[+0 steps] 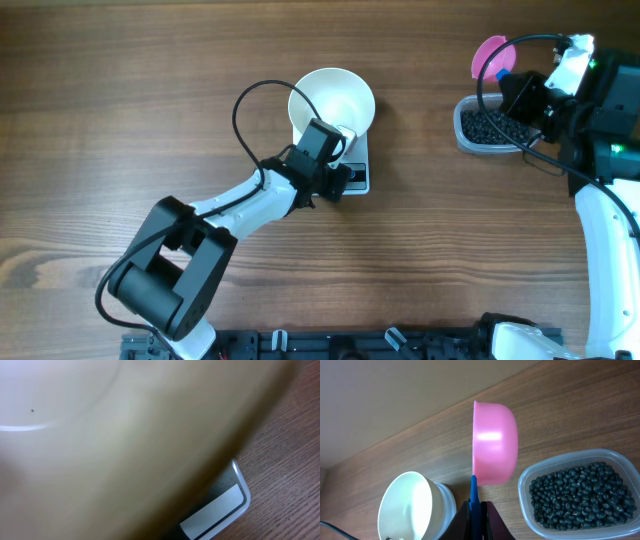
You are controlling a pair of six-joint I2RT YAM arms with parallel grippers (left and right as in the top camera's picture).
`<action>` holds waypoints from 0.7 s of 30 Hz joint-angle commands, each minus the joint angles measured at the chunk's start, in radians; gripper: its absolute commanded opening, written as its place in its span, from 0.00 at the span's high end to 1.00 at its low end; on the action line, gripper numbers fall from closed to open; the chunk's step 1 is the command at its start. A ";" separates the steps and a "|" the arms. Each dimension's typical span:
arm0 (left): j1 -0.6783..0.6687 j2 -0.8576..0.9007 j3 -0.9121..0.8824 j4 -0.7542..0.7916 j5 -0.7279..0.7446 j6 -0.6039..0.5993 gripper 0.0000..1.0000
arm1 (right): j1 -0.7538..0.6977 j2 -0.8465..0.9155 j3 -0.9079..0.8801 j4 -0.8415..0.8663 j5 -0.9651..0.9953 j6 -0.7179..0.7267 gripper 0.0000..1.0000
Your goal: Scoop item into bowl and weigh 150g on scale
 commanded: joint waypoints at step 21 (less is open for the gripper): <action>-0.005 -0.201 -0.003 -0.137 -0.003 0.001 0.96 | -0.002 -0.013 0.019 0.006 0.018 -0.016 0.96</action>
